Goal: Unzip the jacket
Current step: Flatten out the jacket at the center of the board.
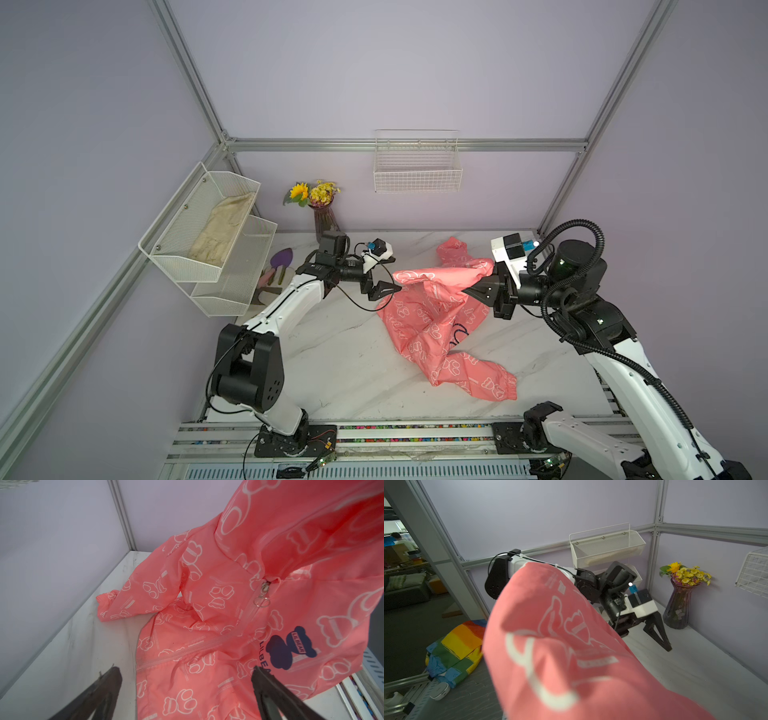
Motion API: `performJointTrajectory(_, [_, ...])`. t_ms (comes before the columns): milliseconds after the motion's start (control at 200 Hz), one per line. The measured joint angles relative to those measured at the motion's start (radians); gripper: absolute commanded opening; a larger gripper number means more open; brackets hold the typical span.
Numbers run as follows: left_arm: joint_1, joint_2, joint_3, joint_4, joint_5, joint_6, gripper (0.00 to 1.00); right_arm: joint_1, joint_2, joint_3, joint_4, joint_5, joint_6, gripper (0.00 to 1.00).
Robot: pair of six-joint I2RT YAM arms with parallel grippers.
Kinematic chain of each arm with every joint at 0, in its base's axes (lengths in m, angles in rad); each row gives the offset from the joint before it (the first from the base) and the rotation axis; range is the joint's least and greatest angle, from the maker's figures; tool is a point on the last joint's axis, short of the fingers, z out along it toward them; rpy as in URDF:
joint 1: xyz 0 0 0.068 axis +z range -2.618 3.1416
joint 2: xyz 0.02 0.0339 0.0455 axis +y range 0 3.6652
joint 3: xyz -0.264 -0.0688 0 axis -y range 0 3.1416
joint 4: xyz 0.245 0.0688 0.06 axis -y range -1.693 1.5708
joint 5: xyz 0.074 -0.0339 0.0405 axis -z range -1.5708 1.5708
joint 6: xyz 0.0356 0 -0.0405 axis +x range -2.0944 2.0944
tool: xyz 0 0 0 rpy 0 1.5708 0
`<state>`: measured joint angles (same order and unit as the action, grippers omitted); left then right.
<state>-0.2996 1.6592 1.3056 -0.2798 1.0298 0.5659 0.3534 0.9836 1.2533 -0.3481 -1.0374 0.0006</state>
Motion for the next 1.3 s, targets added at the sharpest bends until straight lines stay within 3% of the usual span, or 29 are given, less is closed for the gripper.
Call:
performJointTrajectory(140, [-0.078, 0.164, 0.096, 0.033, 0.079, 0.039, 1.0, 0.0, 0.001, 0.026, 0.05, -0.055, 0.057, 0.0])
performJointTrajectory(235, [-0.117, 0.262, 0.126, 0.171, 0.131, -0.023, 1.0, 0.0, 0.018, 0.068, 0.086, -0.092, 0.089, 0.0])
performJointTrajectory(370, [-0.155, 0.386, 0.166, 0.494, 0.206, -0.233, 1.0, 0.0, 0.032, 0.1, 0.122, -0.125, 0.111, 0.0])
performJointTrajectory(525, [-0.195, 0.535, 0.254, 0.931, 0.271, -0.566, 0.97, 0.0, 0.035, 0.103, 0.125, -0.14, 0.12, 0.0])
performJointTrajectory(620, [-0.213, 0.613, 0.308, 1.166, 0.315, -0.765, 0.82, 0.0, 0.034, 0.103, 0.125, -0.139, 0.122, 0.0])
performJointTrajectory(735, [-0.233, 0.651, 0.325, 1.307, 0.394, -0.889, 0.68, 0.0, 0.034, 0.103, 0.124, -0.131, 0.122, 0.0])
performJointTrajectory(880, [-0.245, 0.656, 0.325, 1.393, 0.476, -0.964, 0.28, 0.0, 0.033, 0.103, 0.124, -0.105, 0.118, 0.0])
performJointTrajectory(950, [-0.243, 0.656, 0.325, 1.432, 0.497, -0.997, 0.15, 0.0, 0.03, 0.103, 0.123, -0.075, 0.114, 0.0])
performJointTrajectory(985, [-0.238, 0.656, 0.325, 1.452, 0.505, -1.011, 0.0, 0.0, 0.027, 0.103, 0.123, -0.052, 0.111, 0.0])
performJointTrajectory(1135, [-0.188, 0.674, 0.389, 1.576, 0.532, -1.167, 0.0, 0.0, -0.006, 0.095, 0.125, 0.118, 0.094, 0.0])
performJointTrajectory(1300, [-0.084, 0.684, 0.485, 1.696, 0.536, -1.303, 0.0, 0.0, -0.045, 0.066, 0.125, 0.385, 0.07, 0.0])
